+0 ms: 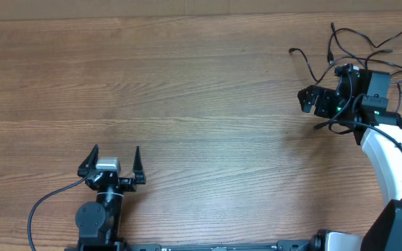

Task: Untangle cables

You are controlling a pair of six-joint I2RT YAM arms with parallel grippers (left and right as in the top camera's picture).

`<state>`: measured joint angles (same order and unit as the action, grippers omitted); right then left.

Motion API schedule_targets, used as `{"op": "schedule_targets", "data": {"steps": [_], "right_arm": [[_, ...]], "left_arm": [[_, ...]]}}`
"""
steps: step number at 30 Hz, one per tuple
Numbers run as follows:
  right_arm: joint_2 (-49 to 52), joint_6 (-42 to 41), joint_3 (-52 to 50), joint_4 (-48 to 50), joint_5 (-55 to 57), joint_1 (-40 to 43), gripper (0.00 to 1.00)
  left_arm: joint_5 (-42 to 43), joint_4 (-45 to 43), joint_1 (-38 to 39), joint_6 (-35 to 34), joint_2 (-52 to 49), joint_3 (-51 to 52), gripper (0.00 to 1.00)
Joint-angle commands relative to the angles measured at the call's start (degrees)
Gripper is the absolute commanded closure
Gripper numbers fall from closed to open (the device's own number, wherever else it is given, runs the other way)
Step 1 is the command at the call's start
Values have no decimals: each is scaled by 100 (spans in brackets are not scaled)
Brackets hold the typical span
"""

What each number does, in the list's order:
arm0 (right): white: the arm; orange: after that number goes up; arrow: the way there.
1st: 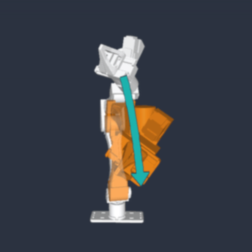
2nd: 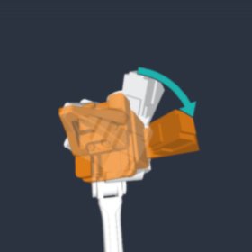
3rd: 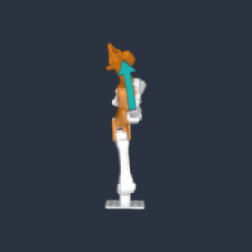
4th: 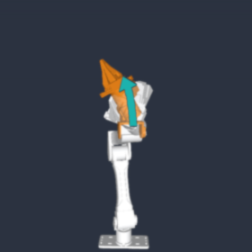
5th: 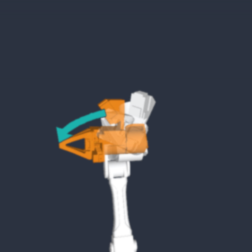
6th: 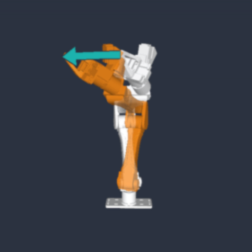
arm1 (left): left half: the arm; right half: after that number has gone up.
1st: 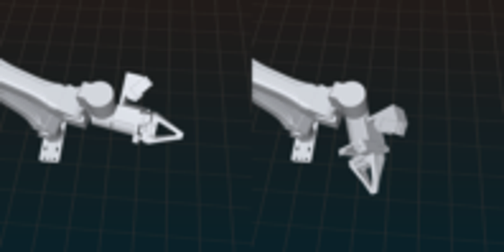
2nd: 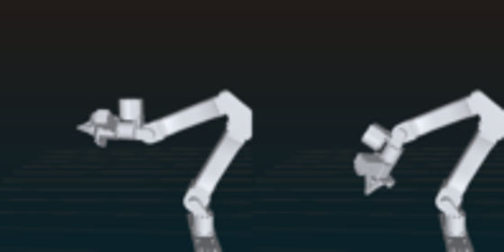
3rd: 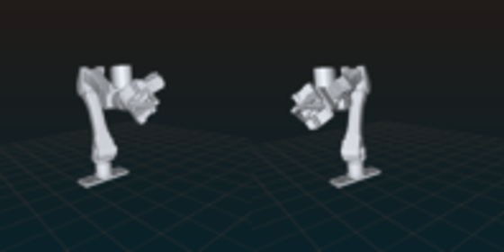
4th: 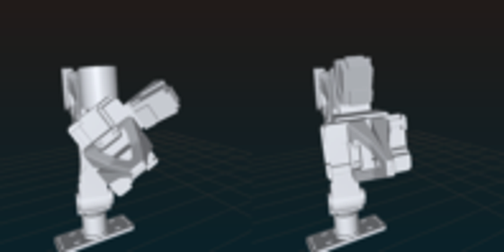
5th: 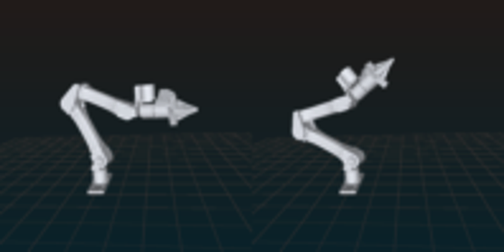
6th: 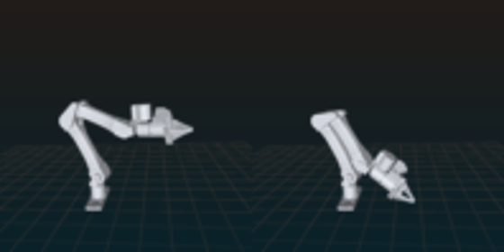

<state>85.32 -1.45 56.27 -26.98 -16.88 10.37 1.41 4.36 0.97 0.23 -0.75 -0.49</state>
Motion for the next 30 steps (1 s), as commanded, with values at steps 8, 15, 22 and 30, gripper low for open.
{"op": "schedule_targets", "data": {"steps": [8,15,22,30], "right_arm": [[-136,44,111,26,55,-13,0],[-136,44,111,26,55,-13,0],[-136,44,111,26,55,-13,0],[83,44,107,28,55,-13,0]], "left_arm": [[-35,13,-31,109,50,17,0],[-35,13,-31,109,50,17,0],[-35,13,-31,109,50,17,0],[-35,13,-31,109,50,17,1]]}}
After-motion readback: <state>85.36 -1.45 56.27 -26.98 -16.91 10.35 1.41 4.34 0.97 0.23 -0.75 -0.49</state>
